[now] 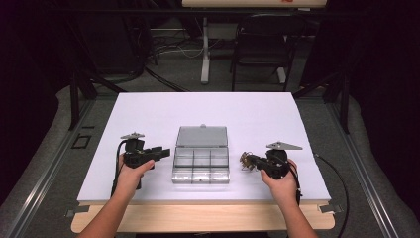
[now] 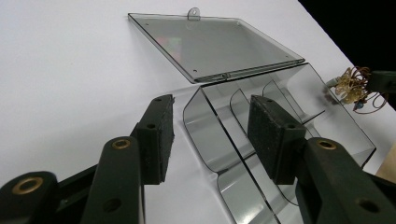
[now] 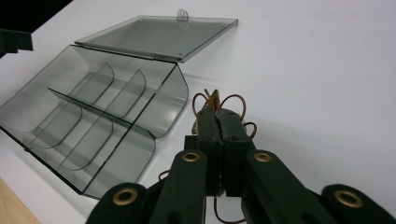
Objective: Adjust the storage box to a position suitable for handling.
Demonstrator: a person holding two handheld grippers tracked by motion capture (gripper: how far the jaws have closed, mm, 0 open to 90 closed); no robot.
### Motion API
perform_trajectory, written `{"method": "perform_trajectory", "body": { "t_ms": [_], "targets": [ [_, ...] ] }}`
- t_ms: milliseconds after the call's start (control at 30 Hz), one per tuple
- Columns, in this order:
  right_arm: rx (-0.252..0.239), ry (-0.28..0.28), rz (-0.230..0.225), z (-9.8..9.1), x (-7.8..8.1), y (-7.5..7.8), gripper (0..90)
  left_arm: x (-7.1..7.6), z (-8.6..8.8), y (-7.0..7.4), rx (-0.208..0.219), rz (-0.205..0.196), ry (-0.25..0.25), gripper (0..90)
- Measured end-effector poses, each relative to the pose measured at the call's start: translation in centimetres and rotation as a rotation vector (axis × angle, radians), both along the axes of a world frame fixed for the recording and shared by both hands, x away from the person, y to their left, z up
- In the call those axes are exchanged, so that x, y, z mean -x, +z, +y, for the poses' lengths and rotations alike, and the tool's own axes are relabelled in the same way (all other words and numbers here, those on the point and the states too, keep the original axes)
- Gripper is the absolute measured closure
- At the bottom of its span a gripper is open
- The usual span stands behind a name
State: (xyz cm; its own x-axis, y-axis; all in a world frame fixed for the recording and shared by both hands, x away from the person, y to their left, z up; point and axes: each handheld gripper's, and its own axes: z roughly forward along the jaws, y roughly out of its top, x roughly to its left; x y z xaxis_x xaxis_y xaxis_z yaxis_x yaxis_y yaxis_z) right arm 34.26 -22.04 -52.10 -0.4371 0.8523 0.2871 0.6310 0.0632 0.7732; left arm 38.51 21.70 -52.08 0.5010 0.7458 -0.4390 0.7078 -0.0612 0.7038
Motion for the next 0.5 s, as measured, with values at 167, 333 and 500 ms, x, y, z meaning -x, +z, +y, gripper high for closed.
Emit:
{"method": "perform_trajectory", "body": {
  "t_ms": [167, 333, 500],
  "targets": [
    [-0.008, 0.008, -0.013, 0.2, 0.1, 0.5, 89.1, 0.0, -0.2, 0.0, 0.001, 0.002, -0.004, 51.0],
    [-0.008, 0.015, -0.01, 0.5, -0.1, 0.8, 89.2, 0.0, -0.1, 0.0, 0.003, 0.002, -0.005, 51.0],
    [-0.022, 0.016, -0.026, 0.6, -0.4, 1.8, 89.1, 0.0, 0.0, 0.1, 0.01, -0.002, -0.001, 51.0]
  ]
}}
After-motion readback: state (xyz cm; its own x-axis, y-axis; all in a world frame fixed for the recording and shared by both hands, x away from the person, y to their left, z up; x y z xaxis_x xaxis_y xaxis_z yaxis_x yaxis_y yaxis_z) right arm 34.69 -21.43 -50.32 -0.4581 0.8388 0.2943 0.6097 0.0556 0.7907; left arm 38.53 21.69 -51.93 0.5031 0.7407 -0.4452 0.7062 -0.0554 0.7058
